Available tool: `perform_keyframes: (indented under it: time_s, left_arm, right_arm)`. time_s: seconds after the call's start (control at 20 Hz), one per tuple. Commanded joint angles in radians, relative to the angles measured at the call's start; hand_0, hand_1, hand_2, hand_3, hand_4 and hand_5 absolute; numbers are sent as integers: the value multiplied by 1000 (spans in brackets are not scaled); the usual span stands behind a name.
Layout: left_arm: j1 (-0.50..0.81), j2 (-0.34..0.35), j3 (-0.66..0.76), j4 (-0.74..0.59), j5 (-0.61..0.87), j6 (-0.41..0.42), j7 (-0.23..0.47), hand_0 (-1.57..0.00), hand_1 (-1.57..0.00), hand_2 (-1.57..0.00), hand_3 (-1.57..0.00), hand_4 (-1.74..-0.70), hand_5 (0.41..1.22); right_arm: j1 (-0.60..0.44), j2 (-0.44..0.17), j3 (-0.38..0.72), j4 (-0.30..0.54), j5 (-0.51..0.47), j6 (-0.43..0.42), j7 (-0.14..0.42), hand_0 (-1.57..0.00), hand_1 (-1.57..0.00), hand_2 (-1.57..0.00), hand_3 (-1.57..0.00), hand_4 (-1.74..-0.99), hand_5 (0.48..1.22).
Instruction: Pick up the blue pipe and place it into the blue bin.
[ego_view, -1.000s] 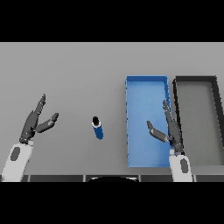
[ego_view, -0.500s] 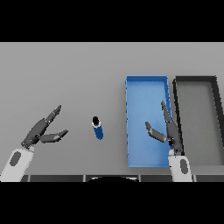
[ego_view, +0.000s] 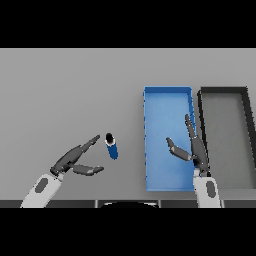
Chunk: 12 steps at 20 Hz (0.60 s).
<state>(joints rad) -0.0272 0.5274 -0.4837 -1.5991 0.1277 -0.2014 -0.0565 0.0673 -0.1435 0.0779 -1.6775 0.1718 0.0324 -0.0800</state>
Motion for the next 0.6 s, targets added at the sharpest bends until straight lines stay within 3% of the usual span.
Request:
perform_keyframes:
  time_s: [0.0,0.25,0.55]
  left_arm:
    - [-6,-14,-8,14,-10,-1,-16,1,1,1,1,-1147,452]
    - [-95,-142,-32,118,-44,32,-22,1,1,1,1,-1150,460]
    - [-148,-212,-65,204,-120,74,-23,1,1,1,1,-1062,425]
  right_arm:
    - [-2,10,6,9,6,-5,-6,1,1,1,1,-1218,627]
    - [21,-2,-3,-23,-5,1,-11,1,1,1,1,-1202,621]
    - [36,-1,-3,-7,-7,8,-25,1,1,1,1,-1222,642]
